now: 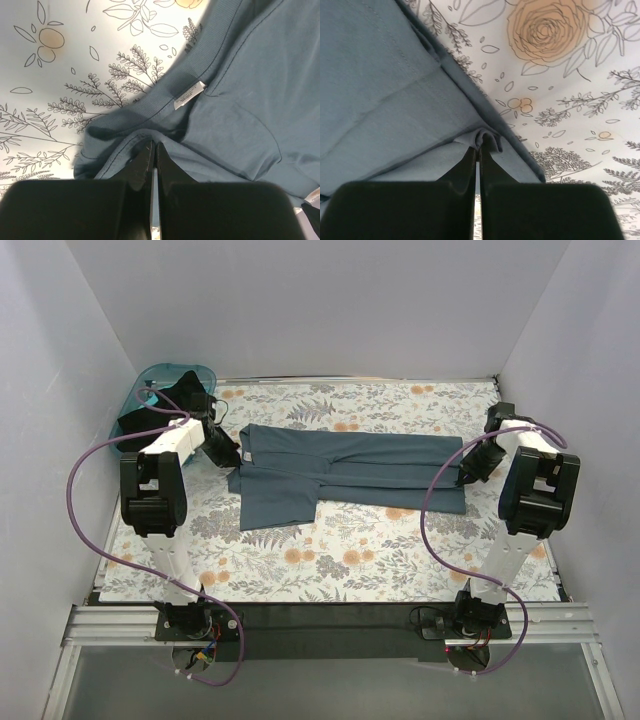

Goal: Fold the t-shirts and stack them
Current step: Fold the tshirt

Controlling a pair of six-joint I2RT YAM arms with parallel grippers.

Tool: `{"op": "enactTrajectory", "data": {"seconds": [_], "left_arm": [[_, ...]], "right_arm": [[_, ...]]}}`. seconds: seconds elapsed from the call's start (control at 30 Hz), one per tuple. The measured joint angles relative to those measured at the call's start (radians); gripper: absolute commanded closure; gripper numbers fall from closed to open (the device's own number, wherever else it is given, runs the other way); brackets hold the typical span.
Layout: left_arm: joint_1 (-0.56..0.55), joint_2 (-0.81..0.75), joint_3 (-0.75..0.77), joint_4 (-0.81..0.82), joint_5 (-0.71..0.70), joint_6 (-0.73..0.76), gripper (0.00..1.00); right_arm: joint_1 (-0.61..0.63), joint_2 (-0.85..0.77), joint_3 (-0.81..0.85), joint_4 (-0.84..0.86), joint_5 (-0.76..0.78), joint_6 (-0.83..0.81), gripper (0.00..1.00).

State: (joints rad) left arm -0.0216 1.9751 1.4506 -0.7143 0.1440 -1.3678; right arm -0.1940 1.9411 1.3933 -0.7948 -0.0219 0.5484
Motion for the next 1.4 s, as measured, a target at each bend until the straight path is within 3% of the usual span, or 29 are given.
{"op": "enactTrajectory", "data": {"seconds": [0.6,0.73,0.8,0.93,0.97,1.0,1.1,1.4], "left_arm": [[0.0,0.0,-0.004,0.063,-0.006,0.002,1.0],[0.0,0.0,-0.004,0.079,-0.004,0.013,0.89],[0.0,0.0,-0.004,0.089,-0.001,0.026,0.77],[0.001,0.0,-0.002,0.1,0.004,0.042,0.56],[0.001,0.0,-0.002,0.103,0.004,0.043,0.52],[0.001,-0.002,-0.002,0.104,0.004,0.045,0.4],[0.001,-0.024,-0.017,0.112,-0.001,0.054,0.24],[-0.061,-0.356,-0.296,0.109,-0.056,0.088,0.2]], "right_arm": [[0.0,0.005,0.005,0.053,-0.024,0.005,0.92],[0.0,0.005,0.005,0.066,-0.026,0.006,0.81],[0.0,0.005,0.005,0.07,-0.025,0.004,0.69],[0.0,0.004,0.005,0.077,-0.021,-0.006,0.56],[0.0,0.003,0.005,0.08,-0.019,-0.013,0.53],[0.0,-0.002,0.004,0.083,-0.019,-0.021,0.51],[0.0,-0.042,-0.01,0.092,-0.016,-0.044,0.47],[0.043,-0.318,-0.162,0.12,0.002,-0.135,0.43]]}}
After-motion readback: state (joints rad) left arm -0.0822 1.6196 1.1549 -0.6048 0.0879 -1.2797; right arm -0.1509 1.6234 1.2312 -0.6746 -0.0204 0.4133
